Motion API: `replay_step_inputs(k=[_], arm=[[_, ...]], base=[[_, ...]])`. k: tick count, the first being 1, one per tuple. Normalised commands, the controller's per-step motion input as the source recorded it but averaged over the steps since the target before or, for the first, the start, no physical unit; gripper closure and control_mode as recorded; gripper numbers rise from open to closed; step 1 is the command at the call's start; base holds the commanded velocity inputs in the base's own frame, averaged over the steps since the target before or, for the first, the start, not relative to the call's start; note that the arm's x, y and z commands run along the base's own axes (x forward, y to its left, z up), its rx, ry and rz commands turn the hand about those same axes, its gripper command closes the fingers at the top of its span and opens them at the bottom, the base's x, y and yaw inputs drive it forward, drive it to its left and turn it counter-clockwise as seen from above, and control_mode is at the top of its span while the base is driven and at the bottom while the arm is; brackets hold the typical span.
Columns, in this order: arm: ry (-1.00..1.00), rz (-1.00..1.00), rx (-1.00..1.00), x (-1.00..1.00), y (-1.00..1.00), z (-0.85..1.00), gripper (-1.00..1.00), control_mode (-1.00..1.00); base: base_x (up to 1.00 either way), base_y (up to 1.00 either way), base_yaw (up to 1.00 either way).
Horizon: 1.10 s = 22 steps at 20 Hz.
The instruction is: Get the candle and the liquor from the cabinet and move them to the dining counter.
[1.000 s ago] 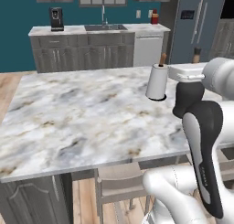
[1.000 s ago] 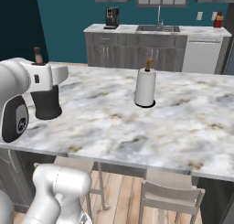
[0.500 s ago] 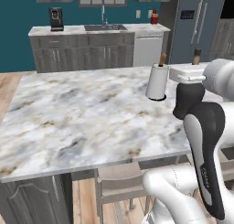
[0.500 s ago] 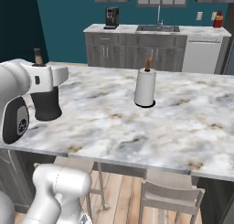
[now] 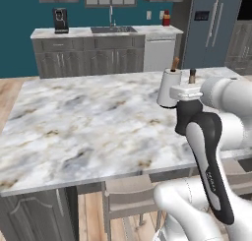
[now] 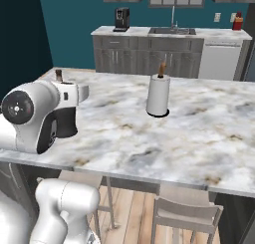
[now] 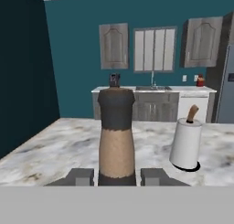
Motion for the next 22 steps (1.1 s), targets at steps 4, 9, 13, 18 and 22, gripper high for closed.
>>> replay_step_inputs(k=[4,9,13,18,22], arm=[[0.02,0.11,-0.03,0.83,0.00,-0.64,1.00,-1.00],[0.00,0.07,-0.02,0.72,0.00,-0.60,1.00,-1.00],[0.00,0.04,0.00,0.56,-0.02,-0.47,1.00,-1.00],[0.00,0.07,0.00,0.52,-0.19,-0.32,1.00,-1.00],[0.03,0.08,0.00,0.43,-0.32,-0.29,1.00,-1.00]], base=[[0.00,0.00,0.00],[0.00,0.00,0.00],[0.00,0.00,0.00],[0.00,0.00,0.00],[0.00,0.00,0.00]])
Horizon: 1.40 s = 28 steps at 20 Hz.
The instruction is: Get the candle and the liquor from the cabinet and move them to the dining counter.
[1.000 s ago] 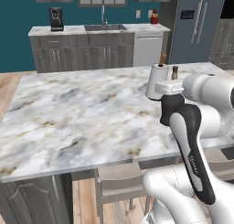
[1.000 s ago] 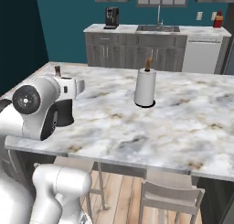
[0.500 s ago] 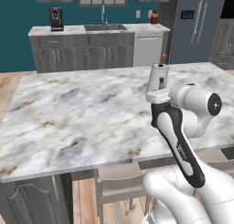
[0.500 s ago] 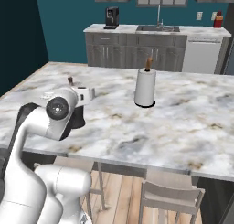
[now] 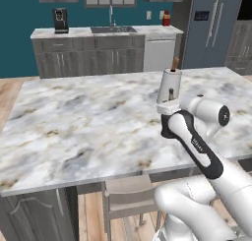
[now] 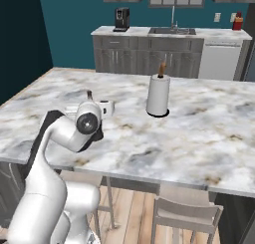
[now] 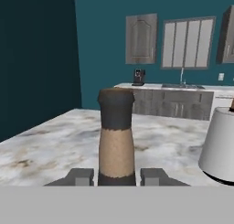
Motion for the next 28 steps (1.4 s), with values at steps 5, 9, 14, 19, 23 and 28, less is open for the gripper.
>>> replay_step_inputs(k=[5,9,14,19,23,28], arm=[[0.01,0.08,0.00,0.39,-0.37,-0.38,1.00,-1.00],[-0.01,0.07,0.00,0.36,-0.33,-0.47,1.00,-1.00],[-0.06,0.04,0.01,0.35,-0.37,-0.51,1.00,-1.00],[0.00,0.05,0.00,0.45,-0.25,-0.50,1.00,-1.00],[0.00,0.02,0.00,0.50,0.00,-0.48,1.00,-1.00],[-0.01,0.01,0.00,0.50,0.00,-0.43,1.00,-1.00]], base=[[0.00,0.00,0.00],[0.00,0.00,0.00],[0.00,0.00,0.00],[0.00,0.00,0.00],[0.00,0.00,0.00],[0.00,0.00,0.00]])
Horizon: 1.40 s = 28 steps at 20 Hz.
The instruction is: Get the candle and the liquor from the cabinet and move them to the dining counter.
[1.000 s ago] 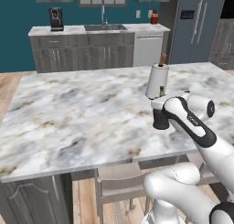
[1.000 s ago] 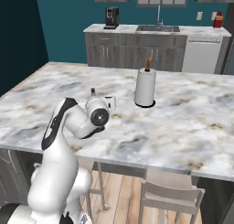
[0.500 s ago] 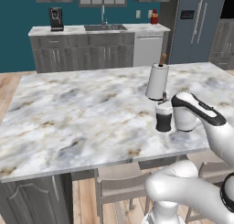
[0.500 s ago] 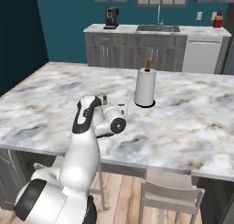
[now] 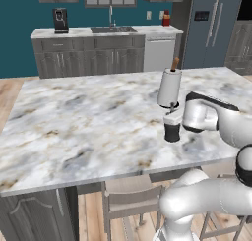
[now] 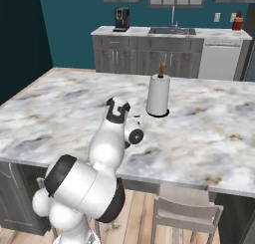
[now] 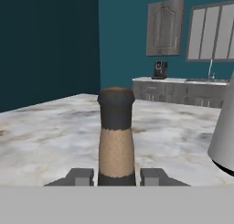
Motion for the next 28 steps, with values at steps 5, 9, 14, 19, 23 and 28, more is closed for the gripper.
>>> replay_step_inputs(k=[5,9,14,19,23,28], arm=[[-0.05,0.00,0.00,0.36,0.00,-0.39,1.00,-1.00],[-0.04,0.00,0.00,0.19,0.00,-0.35,1.00,-1.00],[-0.01,0.00,0.00,0.17,-0.02,-0.23,1.00,-1.00],[0.00,0.00,0.01,0.15,-0.15,-0.06,1.00,-1.00],[0.02,0.00,0.02,0.00,-0.33,0.00,1.00,-1.00],[0.00,0.00,0.02,0.00,-0.27,-0.04,1.00,-1.00]], base=[[0.00,0.00,0.00],[0.00,0.00,0.00],[0.00,0.00,0.00],[0.00,0.00,0.00],[0.00,0.00,0.00],[0.00,0.00,0.00]])
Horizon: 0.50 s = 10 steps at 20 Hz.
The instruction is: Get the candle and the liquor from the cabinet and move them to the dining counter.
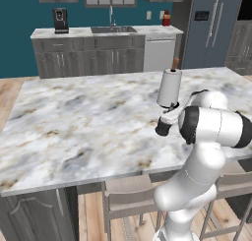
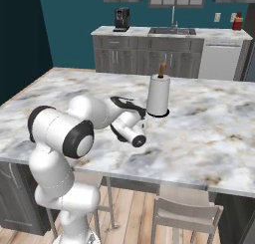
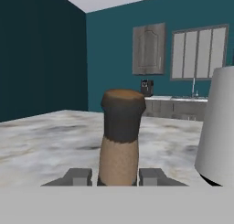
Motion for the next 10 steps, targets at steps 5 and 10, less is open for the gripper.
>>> replay_step_inputs(k=[5,10], arm=[[-0.02,0.00,0.01,0.00,-0.11,-0.10,1.00,-1.00],[0.01,0.00,0.00,0.00,0.00,-0.02,1.00,-1.00]], base=[[0.00,0.00,0.00],[0.00,0.00,0.00]])
